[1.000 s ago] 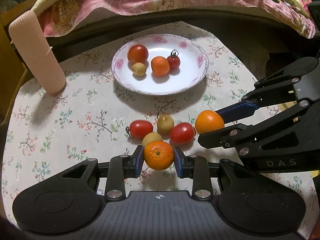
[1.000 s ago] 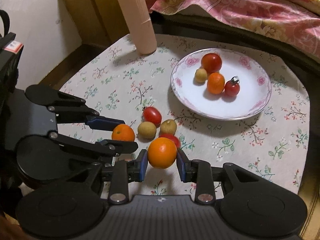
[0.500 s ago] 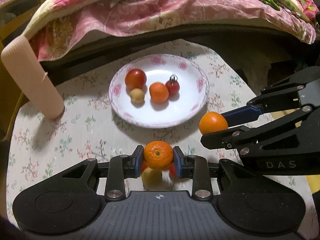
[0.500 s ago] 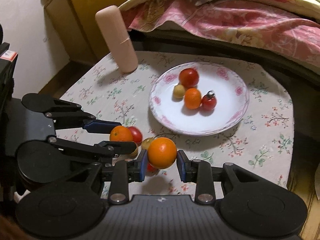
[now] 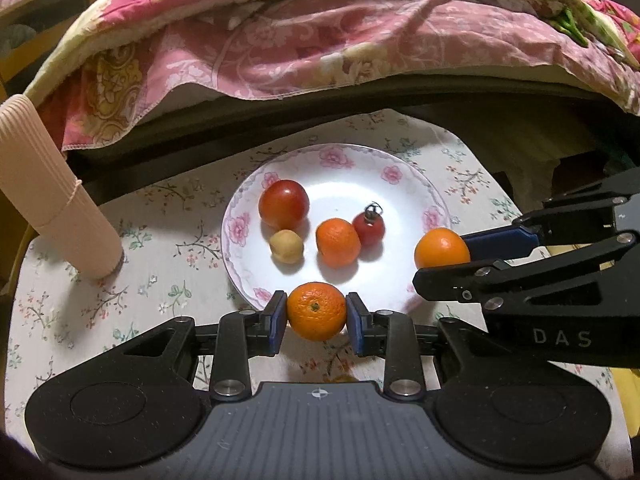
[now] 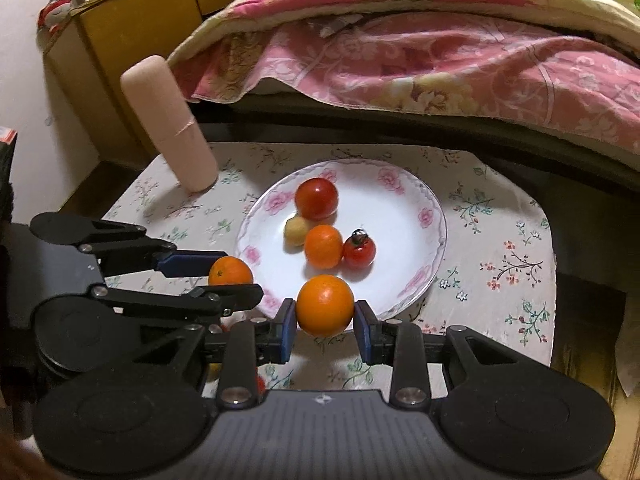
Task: Organize fruits
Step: 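Carry the orange tomato with the right tool while the left tool carries the mandarin over the plate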
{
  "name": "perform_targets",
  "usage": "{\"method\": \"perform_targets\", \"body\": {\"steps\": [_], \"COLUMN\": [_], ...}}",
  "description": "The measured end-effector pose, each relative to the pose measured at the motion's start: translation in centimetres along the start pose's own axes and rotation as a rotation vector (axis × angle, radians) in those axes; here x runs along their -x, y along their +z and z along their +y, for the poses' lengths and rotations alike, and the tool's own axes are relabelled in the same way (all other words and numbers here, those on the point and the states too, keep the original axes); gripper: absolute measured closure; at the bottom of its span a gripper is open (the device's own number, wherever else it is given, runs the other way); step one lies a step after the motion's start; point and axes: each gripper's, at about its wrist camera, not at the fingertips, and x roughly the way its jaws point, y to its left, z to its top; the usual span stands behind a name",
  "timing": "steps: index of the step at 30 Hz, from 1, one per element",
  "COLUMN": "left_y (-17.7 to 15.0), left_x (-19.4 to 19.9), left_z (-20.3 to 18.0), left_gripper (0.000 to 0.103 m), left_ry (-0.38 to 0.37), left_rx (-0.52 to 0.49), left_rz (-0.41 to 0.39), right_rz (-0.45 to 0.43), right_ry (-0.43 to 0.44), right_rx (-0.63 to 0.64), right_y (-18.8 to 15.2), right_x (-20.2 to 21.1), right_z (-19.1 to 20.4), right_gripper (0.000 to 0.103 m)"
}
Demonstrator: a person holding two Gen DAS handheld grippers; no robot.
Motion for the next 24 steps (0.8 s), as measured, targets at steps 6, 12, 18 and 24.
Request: {"method": "perform_targets", "body": {"steps": [6,12,18,24], "left_y": [0.6,0.5,0.6,0.5], "left_x": [-1.1,-1.8,-2.4,-2.5], "left_z": [0.8,1.0,1.1,1.2], "left_gripper": [0.065,0.065,0.064,0.061], "left_ry": [0.001,0.002,-0.002,0.005], "left_rx": [0.036,0.051,0.064,0.068], "left_rz": [0.000,0.006,0.014,0.014], "right_rz": [-0.011,-0.006,0.000,0.003], "right_ry": [-0.013,-0.025,-0.027,-0.036], "right_rx": [-0.022,-0.039,-0.060,-0.064], "right_y": [0.8,1.2,1.0,1.0], "right_x": [-1.2,-2.5,-3.3,-3.7], "right_z": [-0.6,-1.0,-1.5,-1.5], "right_gripper": [0.071,0.070,0.070,0.070]}}
